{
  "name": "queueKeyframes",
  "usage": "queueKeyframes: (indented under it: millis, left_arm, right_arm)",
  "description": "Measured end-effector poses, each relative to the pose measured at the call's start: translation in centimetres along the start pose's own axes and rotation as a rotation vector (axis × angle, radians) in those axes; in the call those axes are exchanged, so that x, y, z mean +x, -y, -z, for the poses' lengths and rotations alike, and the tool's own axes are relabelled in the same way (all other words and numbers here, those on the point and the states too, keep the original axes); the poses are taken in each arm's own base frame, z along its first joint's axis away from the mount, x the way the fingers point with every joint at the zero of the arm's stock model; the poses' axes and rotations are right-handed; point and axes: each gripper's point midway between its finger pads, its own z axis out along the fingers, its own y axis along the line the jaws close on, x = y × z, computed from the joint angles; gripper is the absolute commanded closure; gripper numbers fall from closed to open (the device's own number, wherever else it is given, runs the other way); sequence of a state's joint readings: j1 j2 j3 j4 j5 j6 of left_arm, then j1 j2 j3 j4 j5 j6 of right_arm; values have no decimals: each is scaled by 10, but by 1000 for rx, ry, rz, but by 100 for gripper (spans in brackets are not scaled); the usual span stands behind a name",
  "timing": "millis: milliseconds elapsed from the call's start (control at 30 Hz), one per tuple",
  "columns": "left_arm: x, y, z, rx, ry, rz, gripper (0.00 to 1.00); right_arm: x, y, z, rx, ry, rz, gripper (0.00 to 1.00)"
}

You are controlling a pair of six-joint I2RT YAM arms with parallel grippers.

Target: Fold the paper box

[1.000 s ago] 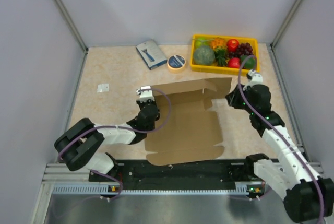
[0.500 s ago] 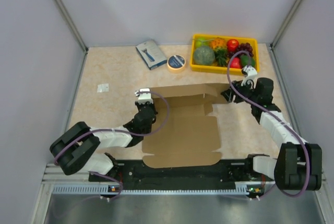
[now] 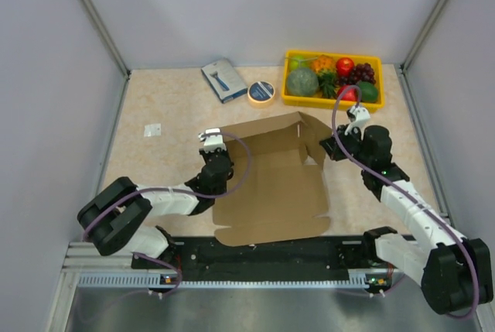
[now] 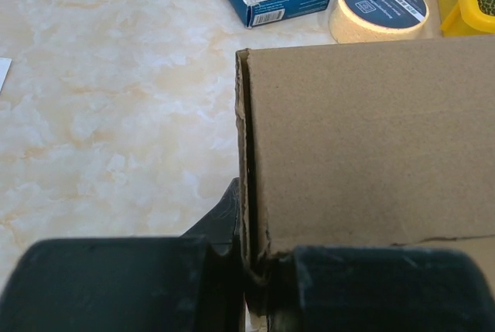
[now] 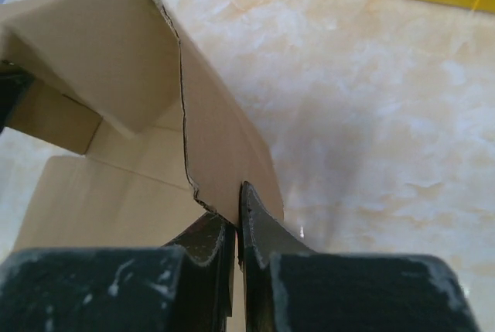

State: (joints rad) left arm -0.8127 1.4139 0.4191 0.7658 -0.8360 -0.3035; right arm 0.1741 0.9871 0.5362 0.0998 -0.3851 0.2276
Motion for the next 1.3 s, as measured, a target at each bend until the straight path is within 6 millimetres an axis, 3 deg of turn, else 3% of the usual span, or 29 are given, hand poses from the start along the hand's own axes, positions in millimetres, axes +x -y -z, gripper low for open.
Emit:
queueKeyframes:
  millis: [167, 300, 433, 600, 633, 767, 900, 1000, 1067, 1233, 1300]
  left_arm:
    - [0, 1, -1, -6, -6, -8, 100]
    - [0, 1, -2, -9, -11, -15, 100]
    - [1, 2, -1, -6, -11, -15, 100]
    - [2, 2, 0, -4, -5, -7, 100]
    - [2, 2, 0, -3, -3, -4, 100]
    - [2, 0, 2, 2, -1, 4, 100]
    - [2, 0, 3, 4, 0, 8, 100]
    - [3, 0, 3, 7, -2, 8, 100]
    - [3, 0, 3, 8, -2, 8, 100]
    - [3, 2, 3, 15, -4, 8, 100]
    - [3, 2, 4, 17, -4, 7, 100]
  right_arm:
    - [14, -36, -2, -14, -28, -91, 100]
    - [19, -49, 1, -16, -36, -132, 96]
    - [28, -50, -8, -35, -45, -109, 76]
    - [61, -68, -21, -178, -112, 2, 54]
    - [65, -72, -19, -210, -113, 26, 44]
    - [72, -81, -6, -294, -71, 116, 34]
    - [55, -86, 4, -319, 17, 213, 29]
    - [40, -88, 9, -320, 78, 263, 29]
    - [34, -90, 10, -329, 101, 288, 40]
    - [39, -96, -1, -377, 58, 313, 57]
    - [42, -97, -5, -389, 39, 313, 60]
